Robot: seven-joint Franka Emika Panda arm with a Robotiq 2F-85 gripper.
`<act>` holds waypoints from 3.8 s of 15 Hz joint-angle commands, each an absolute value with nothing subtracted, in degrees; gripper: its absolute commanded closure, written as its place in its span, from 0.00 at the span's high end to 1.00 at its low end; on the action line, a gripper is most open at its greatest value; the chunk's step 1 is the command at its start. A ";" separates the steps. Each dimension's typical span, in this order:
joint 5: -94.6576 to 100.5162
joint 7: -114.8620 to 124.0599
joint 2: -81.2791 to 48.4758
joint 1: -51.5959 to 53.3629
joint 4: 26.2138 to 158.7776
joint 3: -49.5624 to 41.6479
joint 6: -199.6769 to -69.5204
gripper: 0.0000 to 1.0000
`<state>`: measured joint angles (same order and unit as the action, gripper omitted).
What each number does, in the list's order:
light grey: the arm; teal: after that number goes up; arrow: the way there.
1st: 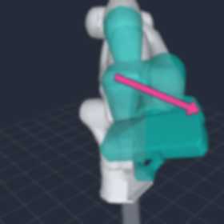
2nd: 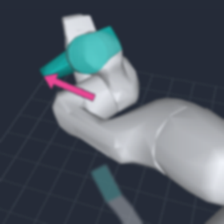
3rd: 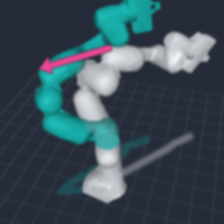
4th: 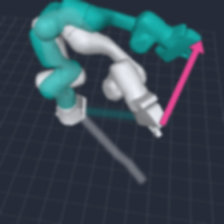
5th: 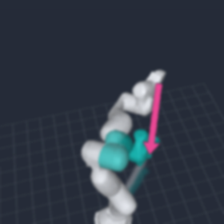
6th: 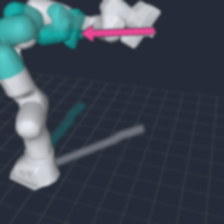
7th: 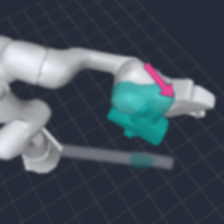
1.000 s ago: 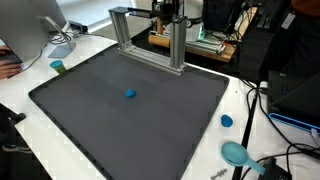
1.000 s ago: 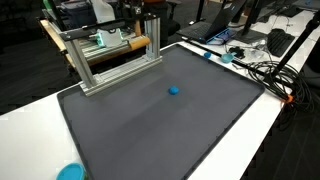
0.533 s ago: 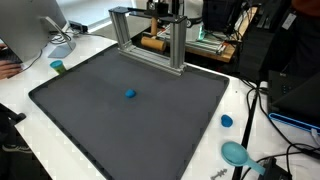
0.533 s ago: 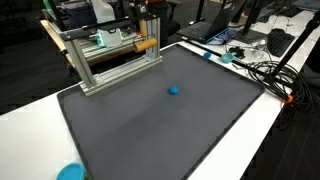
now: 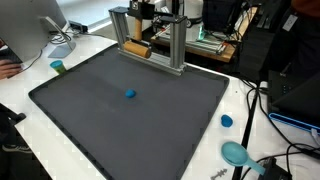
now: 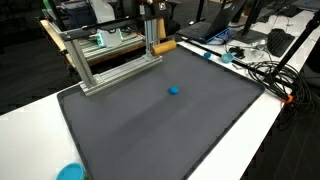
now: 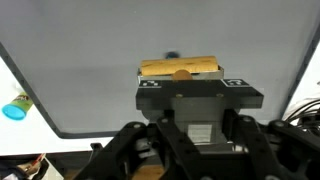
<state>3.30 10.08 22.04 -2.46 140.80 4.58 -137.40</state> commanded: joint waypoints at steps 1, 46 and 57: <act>6.61 12.35 9.95 -3.89 126.33 4.80 -132.25 0.21; 7.23 17.55 -15.79 2.17 119.27 -1.98 -140.92 0.21; 3.30 14.34 -17.58 1.46 116.97 -0.90 -135.76 0.21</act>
<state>5.65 15.96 -14.49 1.63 118.02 -0.95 -138.76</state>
